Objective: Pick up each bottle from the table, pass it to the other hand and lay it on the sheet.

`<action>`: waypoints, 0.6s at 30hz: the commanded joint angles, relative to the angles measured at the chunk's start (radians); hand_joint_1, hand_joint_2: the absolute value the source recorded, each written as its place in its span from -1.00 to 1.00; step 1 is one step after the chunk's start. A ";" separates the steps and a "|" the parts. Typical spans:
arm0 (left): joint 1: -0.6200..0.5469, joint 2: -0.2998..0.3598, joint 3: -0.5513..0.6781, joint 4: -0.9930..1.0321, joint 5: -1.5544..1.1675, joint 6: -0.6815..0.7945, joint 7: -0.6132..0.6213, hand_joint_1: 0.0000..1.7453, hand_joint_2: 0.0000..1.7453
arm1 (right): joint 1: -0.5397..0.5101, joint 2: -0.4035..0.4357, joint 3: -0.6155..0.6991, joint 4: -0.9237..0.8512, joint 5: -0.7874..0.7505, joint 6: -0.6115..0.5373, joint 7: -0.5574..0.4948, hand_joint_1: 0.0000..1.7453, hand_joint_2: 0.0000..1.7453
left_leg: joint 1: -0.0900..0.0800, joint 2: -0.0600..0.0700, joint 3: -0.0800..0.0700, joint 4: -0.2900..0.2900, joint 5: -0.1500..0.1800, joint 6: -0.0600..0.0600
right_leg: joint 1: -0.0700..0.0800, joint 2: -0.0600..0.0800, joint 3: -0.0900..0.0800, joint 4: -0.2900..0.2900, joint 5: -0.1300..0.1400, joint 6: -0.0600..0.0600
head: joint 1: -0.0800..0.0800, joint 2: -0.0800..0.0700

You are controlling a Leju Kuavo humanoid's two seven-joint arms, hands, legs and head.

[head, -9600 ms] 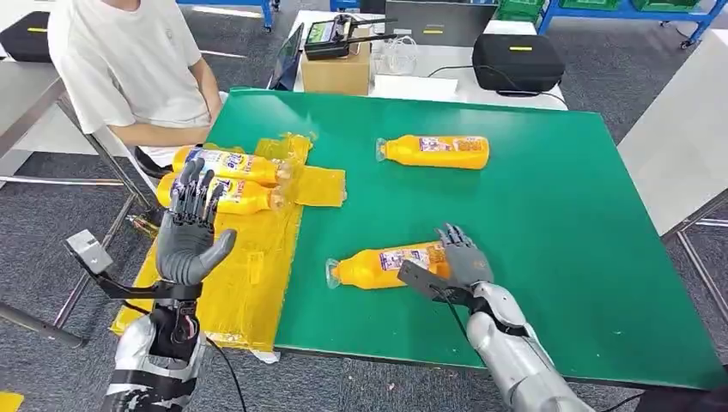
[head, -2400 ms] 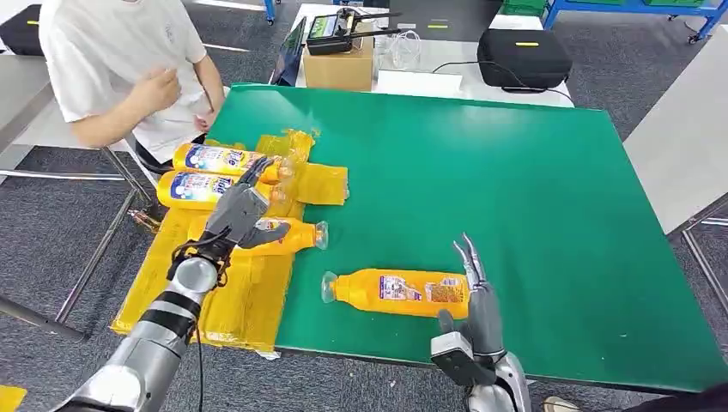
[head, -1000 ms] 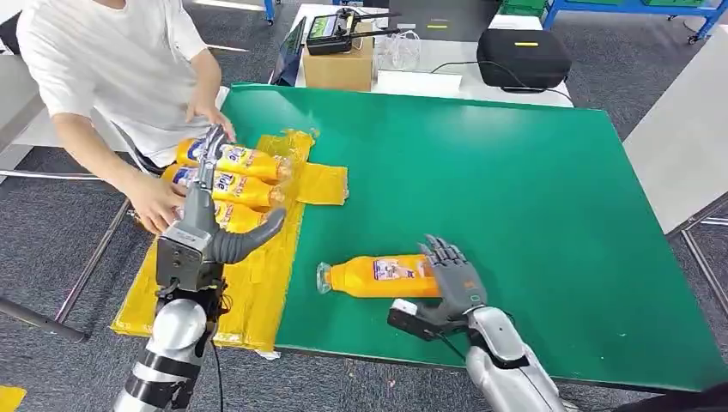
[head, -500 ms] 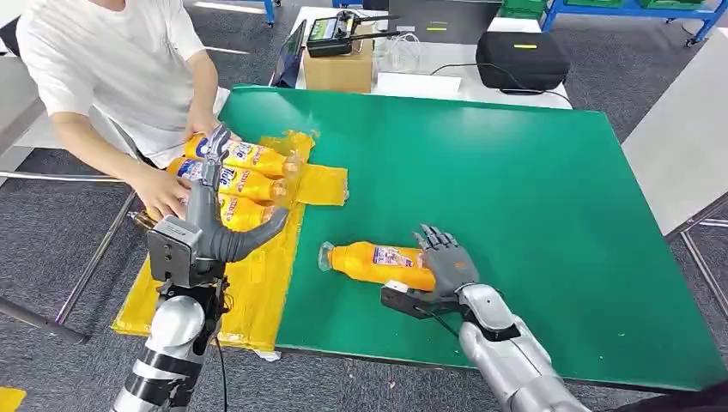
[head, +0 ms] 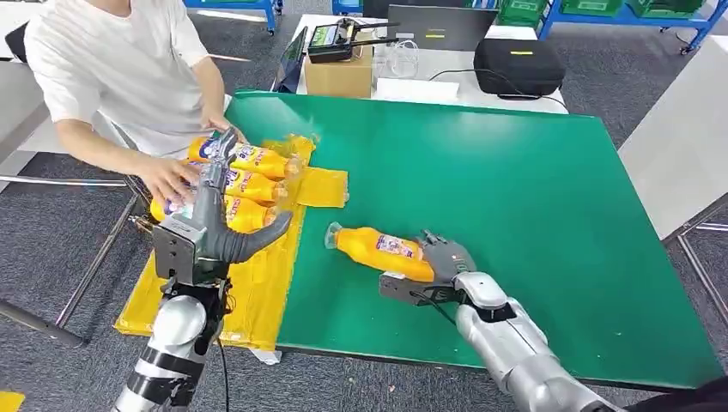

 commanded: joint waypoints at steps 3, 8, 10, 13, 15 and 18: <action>-0.063 0.025 -0.032 0.100 0.030 -0.021 -0.003 -1.00 1.00 | 0.041 -0.028 -0.001 0.136 -0.118 0.093 -0.042 1.00 1.00 | 0.001 -0.006 -0.007 -0.001 0.005 0.003 | 0.002 -0.006 -0.001 -0.004 0.004 -0.004 | 0.000 0.000; -0.068 0.025 -0.035 0.106 0.031 -0.022 -0.004 -1.00 1.00 | 0.041 -0.034 0.002 0.138 -0.125 0.095 -0.046 1.00 1.00 | 0.001 -0.007 -0.003 -0.001 0.004 0.002 | 0.002 -0.006 0.007 -0.004 0.003 -0.004 | 0.000 0.000; -0.072 0.030 -0.043 0.112 0.039 -0.031 -0.005 -1.00 1.00 | 0.040 -0.032 -0.011 0.143 -0.165 0.121 -0.070 1.00 1.00 | 0.001 -0.008 -0.005 -0.002 0.005 0.003 | 0.002 -0.007 0.007 -0.005 0.004 -0.005 | 0.000 0.000; -0.084 0.034 -0.058 0.130 0.058 -0.045 -0.007 -1.00 1.00 | 0.038 -0.048 0.000 0.149 -0.210 0.141 -0.096 1.00 1.00 | 0.001 -0.008 -0.005 0.000 0.004 0.002 | 0.002 -0.007 0.007 -0.002 0.003 -0.004 | 0.000 0.000; -0.086 0.035 -0.066 0.138 0.075 -0.053 -0.008 -1.00 1.00 | 0.038 -0.061 0.013 0.148 -0.232 0.142 -0.106 1.00 1.00 | 0.001 -0.007 -0.005 0.000 0.005 0.002 | 0.002 -0.007 0.000 -0.003 0.004 -0.004 | 0.000 0.000; -0.065 0.039 -0.066 0.130 0.089 -0.059 -0.004 -1.00 1.00 | 0.049 -0.050 -0.022 0.121 -0.306 0.094 -0.172 1.00 1.00 | 0.001 -0.005 -0.004 0.000 0.003 0.003 | 0.002 -0.005 -0.001 -0.003 0.003 -0.004 | 0.000 0.000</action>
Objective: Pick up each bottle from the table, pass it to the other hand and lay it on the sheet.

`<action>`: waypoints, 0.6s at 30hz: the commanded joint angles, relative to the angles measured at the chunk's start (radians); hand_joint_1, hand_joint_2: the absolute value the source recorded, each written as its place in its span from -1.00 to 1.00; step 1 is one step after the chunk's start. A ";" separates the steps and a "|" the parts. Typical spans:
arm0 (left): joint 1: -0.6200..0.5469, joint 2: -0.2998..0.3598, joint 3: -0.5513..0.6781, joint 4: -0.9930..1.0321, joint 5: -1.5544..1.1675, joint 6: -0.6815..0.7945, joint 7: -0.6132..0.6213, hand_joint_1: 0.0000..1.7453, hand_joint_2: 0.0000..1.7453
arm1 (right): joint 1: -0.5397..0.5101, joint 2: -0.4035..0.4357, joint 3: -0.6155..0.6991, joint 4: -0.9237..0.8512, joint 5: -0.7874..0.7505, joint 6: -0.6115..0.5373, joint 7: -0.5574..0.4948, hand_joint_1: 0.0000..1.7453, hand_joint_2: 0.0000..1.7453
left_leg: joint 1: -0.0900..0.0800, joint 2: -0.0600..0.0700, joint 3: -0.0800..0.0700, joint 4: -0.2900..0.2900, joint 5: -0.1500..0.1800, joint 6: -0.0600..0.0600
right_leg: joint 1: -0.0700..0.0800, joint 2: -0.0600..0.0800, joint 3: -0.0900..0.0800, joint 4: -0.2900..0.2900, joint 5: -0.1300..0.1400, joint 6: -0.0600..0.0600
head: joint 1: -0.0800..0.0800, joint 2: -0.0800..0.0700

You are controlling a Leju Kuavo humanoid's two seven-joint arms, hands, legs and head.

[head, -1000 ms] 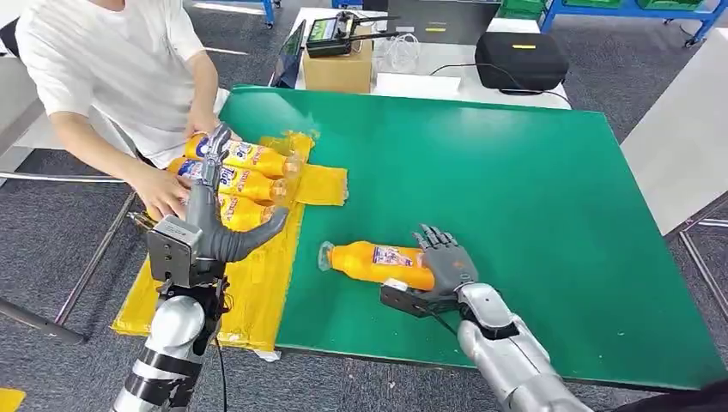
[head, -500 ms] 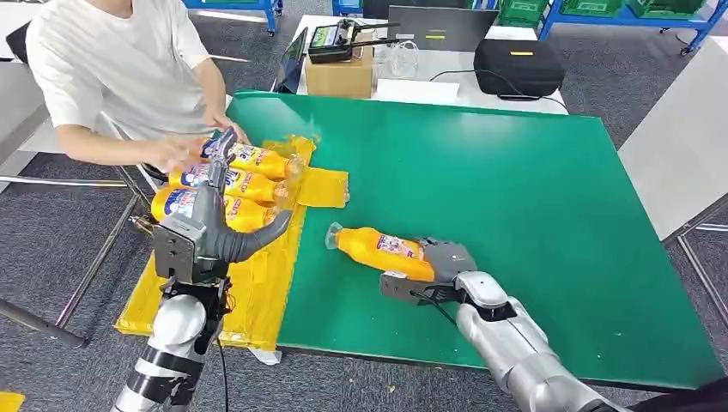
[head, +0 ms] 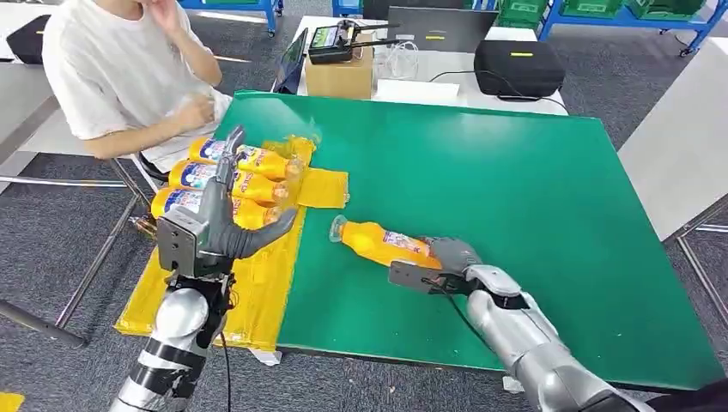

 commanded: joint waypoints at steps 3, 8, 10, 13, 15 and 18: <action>0.055 0.015 -0.044 0.074 0.035 -0.010 0.012 -1.00 1.00 | 0.200 0.001 -0.128 -0.115 -0.293 -0.089 -0.263 1.00 1.00 | 0.001 -0.004 -0.009 -0.003 0.005 0.003 | 0.002 -0.004 0.002 -0.005 0.005 -0.005 | 0.000 0.000; 0.250 -0.087 -0.053 0.089 0.207 -0.066 -0.042 -1.00 1.00 | 0.428 0.061 -0.227 -0.622 -0.492 -0.206 -0.343 1.00 1.00 | 0.001 0.000 -0.003 -0.005 0.001 0.002 | 0.001 0.001 0.007 -0.004 0.002 -0.004 | 0.000 0.000; 0.273 -0.098 -0.084 0.114 0.263 -0.086 -0.057 -1.00 1.00 | 0.464 0.061 -0.227 -0.728 -0.486 -0.278 -0.355 1.00 1.00 | 0.000 0.000 -0.007 -0.004 0.000 0.002 | 0.001 0.001 0.003 -0.002 0.000 -0.005 | 0.000 0.000; 0.279 -0.104 -0.088 0.142 0.392 -0.116 -0.006 -1.00 1.00 | 0.480 0.071 -0.241 -0.786 -0.478 -0.392 -0.434 1.00 1.00 | -0.001 -0.004 -0.022 -0.001 0.001 0.002 | 0.000 -0.003 -0.009 0.001 0.000 -0.003 | -0.001 0.000; 0.268 -0.094 -0.082 0.165 0.351 0.007 -0.033 -1.00 1.00 | 0.503 0.092 -0.254 -0.830 -0.518 -0.436 -0.478 1.00 1.00 | 0.000 -0.005 -0.025 -0.002 0.001 0.003 | 0.001 -0.004 -0.012 -0.001 0.000 -0.004 | 0.000 0.000; 0.256 -0.080 -0.064 0.151 0.377 0.009 -0.040 -1.00 1.00 | 0.508 0.096 -0.226 -0.846 -0.556 -0.401 -0.491 0.92 1.00 | -0.001 -0.005 -0.025 -0.002 0.001 0.002 | 0.000 -0.004 -0.012 -0.001 0.000 -0.004 | 0.000 0.000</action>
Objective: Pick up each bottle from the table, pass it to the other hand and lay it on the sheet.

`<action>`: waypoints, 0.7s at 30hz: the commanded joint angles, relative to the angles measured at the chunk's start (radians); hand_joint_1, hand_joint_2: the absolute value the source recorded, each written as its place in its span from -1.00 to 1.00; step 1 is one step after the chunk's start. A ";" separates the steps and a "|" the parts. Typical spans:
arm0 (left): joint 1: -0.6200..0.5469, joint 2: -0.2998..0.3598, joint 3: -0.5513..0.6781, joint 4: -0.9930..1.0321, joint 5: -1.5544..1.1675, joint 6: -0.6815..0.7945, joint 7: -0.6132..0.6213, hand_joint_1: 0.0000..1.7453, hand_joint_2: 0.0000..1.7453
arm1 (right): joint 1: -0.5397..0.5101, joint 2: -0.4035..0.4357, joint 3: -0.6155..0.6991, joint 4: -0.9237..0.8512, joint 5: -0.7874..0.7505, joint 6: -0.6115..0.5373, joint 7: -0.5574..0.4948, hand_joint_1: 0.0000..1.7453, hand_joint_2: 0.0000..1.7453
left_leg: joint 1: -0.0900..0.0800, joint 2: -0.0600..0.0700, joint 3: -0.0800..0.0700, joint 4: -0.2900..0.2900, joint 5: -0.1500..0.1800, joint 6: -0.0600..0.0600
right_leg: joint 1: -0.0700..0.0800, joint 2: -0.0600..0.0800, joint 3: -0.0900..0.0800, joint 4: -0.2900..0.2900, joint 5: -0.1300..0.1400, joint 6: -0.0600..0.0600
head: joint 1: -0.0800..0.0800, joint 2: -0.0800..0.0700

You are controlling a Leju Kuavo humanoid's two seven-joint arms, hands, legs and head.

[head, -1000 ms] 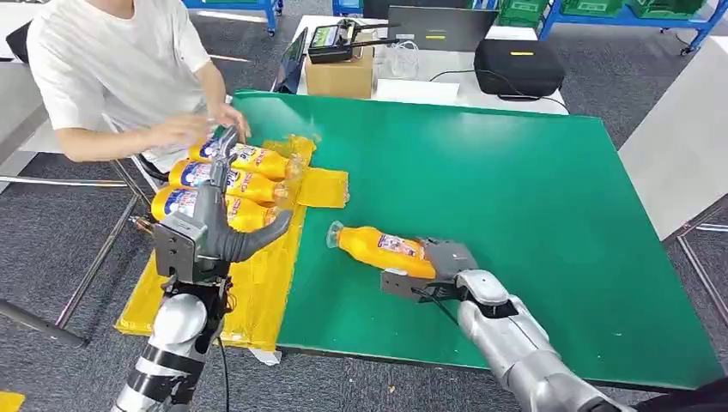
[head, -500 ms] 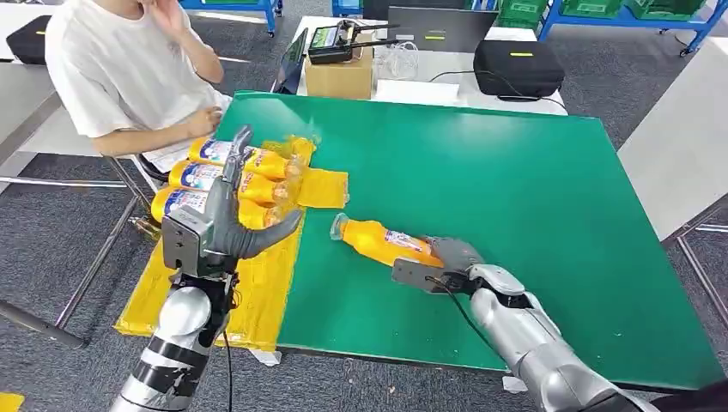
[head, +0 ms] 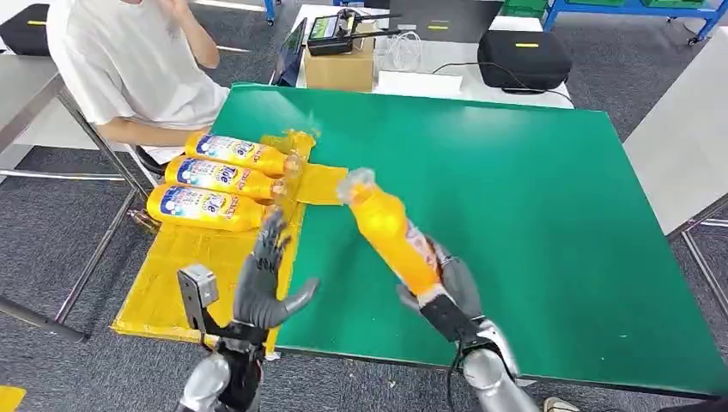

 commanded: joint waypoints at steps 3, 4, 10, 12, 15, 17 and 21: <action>-0.010 0.053 -0.026 0.058 0.058 -0.012 0.027 -1.00 1.00 | 0.036 0.031 0.010 -0.144 -0.070 0.020 -0.081 0.82 1.00 | 0.000 0.000 0.000 -0.001 0.000 0.001 | 0.001 0.000 -0.001 -0.001 0.000 -0.003 | 0.000 0.000; -0.005 0.052 -0.026 0.054 0.058 -0.012 0.027 -1.00 1.00 | 0.032 0.034 0.010 -0.132 -0.069 0.016 -0.087 0.82 1.00 | 0.000 -0.001 0.001 -0.004 0.001 0.002 | 0.001 0.000 0.000 -0.003 0.000 -0.006 | 0.000 0.000; -0.002 0.049 -0.028 0.054 0.058 -0.012 0.027 -1.00 1.00 | 0.029 0.034 0.010 -0.123 -0.071 0.013 -0.092 0.82 1.00 | 0.000 0.001 0.001 -0.003 0.000 0.003 | 0.001 0.002 0.000 -0.002 0.001 -0.005 | 0.000 0.000; -0.002 0.049 -0.028 0.054 0.058 -0.012 0.027 -1.00 1.00 | 0.029 0.034 0.010 -0.123 -0.071 0.013 -0.092 0.82 1.00 | 0.000 0.000 0.000 -0.002 0.000 0.002 | 0.001 0.000 -0.001 -0.001 0.000 -0.003 | 0.000 0.000; -0.002 0.049 -0.028 0.054 0.058 -0.012 0.027 -1.00 1.00 | 0.029 0.034 0.010 -0.123 -0.071 0.013 -0.092 0.82 1.00 | 0.000 0.000 0.000 -0.002 0.000 0.002 | 0.001 0.001 -0.001 -0.001 0.000 -0.003 | 0.000 0.000; -0.002 0.049 -0.028 0.054 0.058 -0.012 0.027 -1.00 1.00 | 0.029 0.034 0.010 -0.123 -0.071 0.013 -0.092 0.82 1.00 | 0.000 0.000 0.000 -0.002 0.000 0.002 | 0.001 0.001 0.000 -0.002 0.000 -0.004 | 0.000 0.000; 0.001 0.072 -0.076 0.046 0.091 -0.134 0.060 -1.00 1.00 | -0.019 0.027 0.099 -0.020 -0.033 0.104 -0.087 0.78 1.00 | 0.000 0.001 0.000 -0.002 0.000 0.001 | 0.001 0.002 -0.001 -0.001 0.000 -0.003 | 0.000 0.000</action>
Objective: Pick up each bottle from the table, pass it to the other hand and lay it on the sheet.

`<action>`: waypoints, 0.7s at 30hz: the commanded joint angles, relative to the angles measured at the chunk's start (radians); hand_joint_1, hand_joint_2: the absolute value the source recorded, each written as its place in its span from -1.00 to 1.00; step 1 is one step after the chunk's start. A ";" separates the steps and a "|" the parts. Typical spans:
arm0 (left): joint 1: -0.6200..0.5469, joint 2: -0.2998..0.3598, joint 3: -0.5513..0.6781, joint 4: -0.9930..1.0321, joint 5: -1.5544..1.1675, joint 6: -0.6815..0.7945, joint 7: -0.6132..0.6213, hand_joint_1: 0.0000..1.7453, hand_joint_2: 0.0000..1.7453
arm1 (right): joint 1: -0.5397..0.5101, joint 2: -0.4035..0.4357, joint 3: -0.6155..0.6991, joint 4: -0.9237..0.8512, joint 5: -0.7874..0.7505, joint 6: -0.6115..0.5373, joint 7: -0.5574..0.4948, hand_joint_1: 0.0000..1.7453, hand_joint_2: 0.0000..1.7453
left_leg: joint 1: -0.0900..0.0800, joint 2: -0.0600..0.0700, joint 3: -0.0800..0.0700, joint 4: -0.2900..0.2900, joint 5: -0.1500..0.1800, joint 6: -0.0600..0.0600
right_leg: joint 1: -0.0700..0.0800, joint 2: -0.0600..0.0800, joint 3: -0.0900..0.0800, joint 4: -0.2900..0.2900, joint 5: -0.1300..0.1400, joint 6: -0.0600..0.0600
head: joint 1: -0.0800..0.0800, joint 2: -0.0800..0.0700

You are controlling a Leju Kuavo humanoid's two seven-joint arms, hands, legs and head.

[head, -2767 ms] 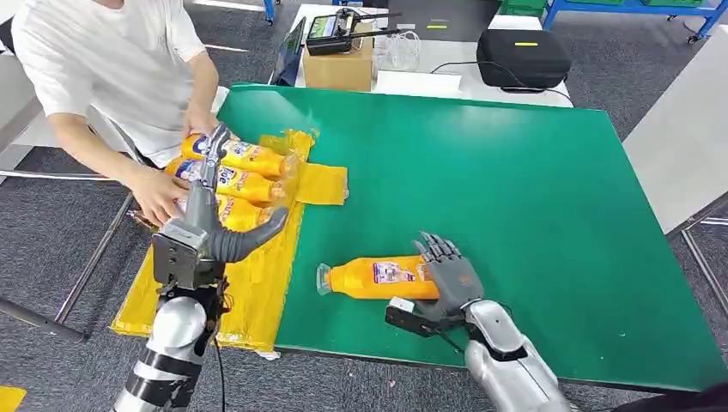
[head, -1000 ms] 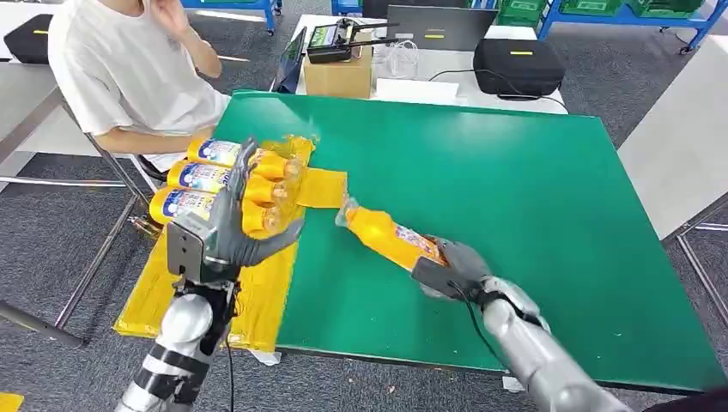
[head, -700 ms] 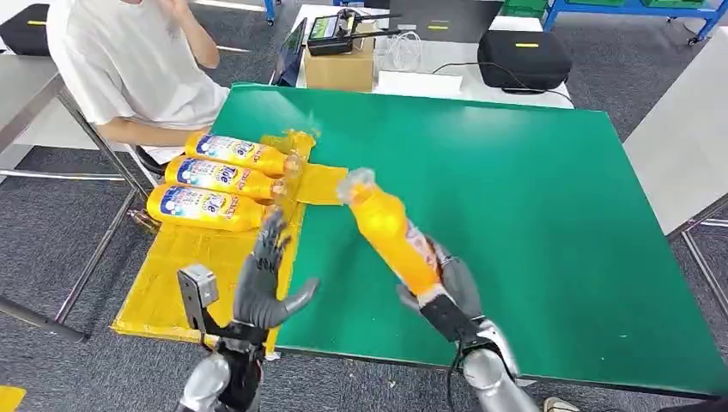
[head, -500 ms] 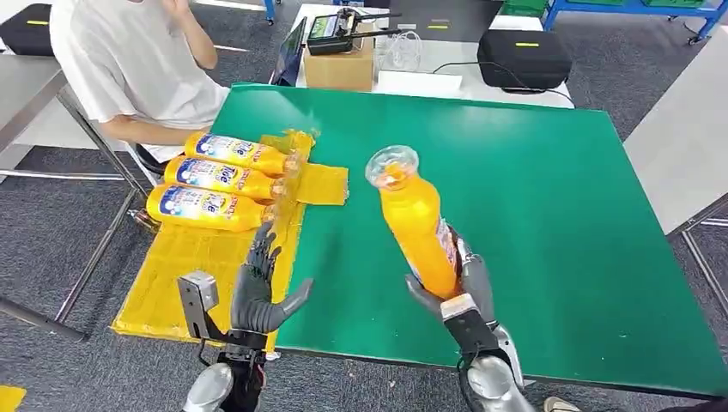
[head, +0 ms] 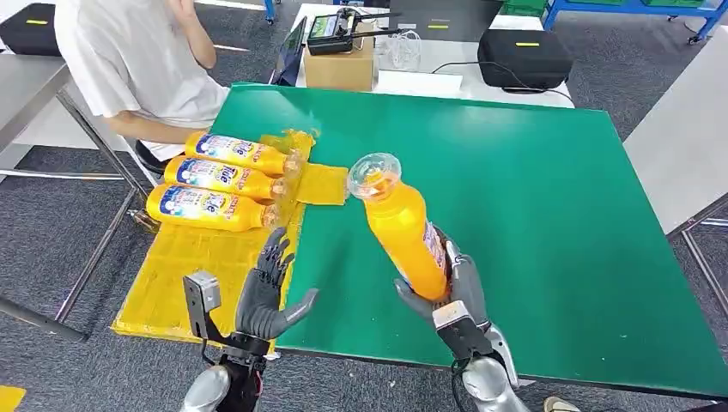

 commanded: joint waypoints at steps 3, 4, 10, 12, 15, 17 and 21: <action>-0.039 0.061 -0.111 0.024 0.029 -0.165 0.045 -1.00 1.00 | -0.154 0.006 0.196 0.288 0.054 0.179 -0.008 0.80 1.00 | 0.001 0.003 0.003 -0.003 0.000 0.002 | 0.002 0.004 0.001 -0.003 0.002 -0.005 | 0.000 0.000; -0.048 0.065 -0.124 0.028 0.036 -0.191 0.052 -1.00 1.00 | -0.177 0.015 0.223 0.334 0.070 0.180 -0.015 0.82 1.00 | 0.000 0.004 0.003 -0.003 0.000 0.002 | 0.001 0.004 0.001 -0.002 0.001 -0.004 | 0.000 0.000; -0.088 0.052 -0.139 0.085 0.047 -0.212 0.078 -1.00 1.00 | -0.252 0.040 0.324 0.425 0.115 0.185 -0.007 0.96 1.00 | 0.000 0.002 0.003 -0.003 0.001 0.003 | 0.001 0.002 0.001 -0.003 0.002 -0.005 | 0.000 0.000; -0.091 0.049 -0.144 0.092 0.049 -0.211 0.077 -1.00 1.00 | -0.262 0.038 0.337 0.430 0.120 0.184 0.013 0.98 1.00 | 0.000 0.001 0.001 -0.002 0.000 0.002 | 0.001 0.001 0.001 -0.001 0.000 -0.003 | 0.000 0.000; -0.093 0.049 -0.146 0.094 0.050 -0.211 0.077 -1.00 1.00 | -0.265 0.039 0.345 0.441 0.120 0.186 0.019 1.00 1.00 | 0.000 0.000 0.002 -0.002 0.001 0.003 | 0.001 -0.001 0.002 -0.002 0.000 -0.004 | 0.000 0.000; -0.099 0.048 -0.146 0.097 0.057 -0.211 0.076 -1.00 1.00 | -0.273 0.043 0.362 0.462 0.121 0.193 0.021 1.00 1.00 | 0.000 0.000 0.003 -0.003 0.001 0.003 | 0.001 0.000 0.003 -0.003 0.001 -0.005 | 0.000 0.000; -0.102 0.035 -0.132 0.092 0.075 -0.191 0.077 -1.00 1.00 | -0.277 0.051 0.389 0.478 0.123 0.201 0.027 0.98 1.00 | 0.000 0.000 0.001 -0.002 0.000 0.002 | 0.001 0.000 0.001 -0.001 0.000 -0.004 | 0.000 0.000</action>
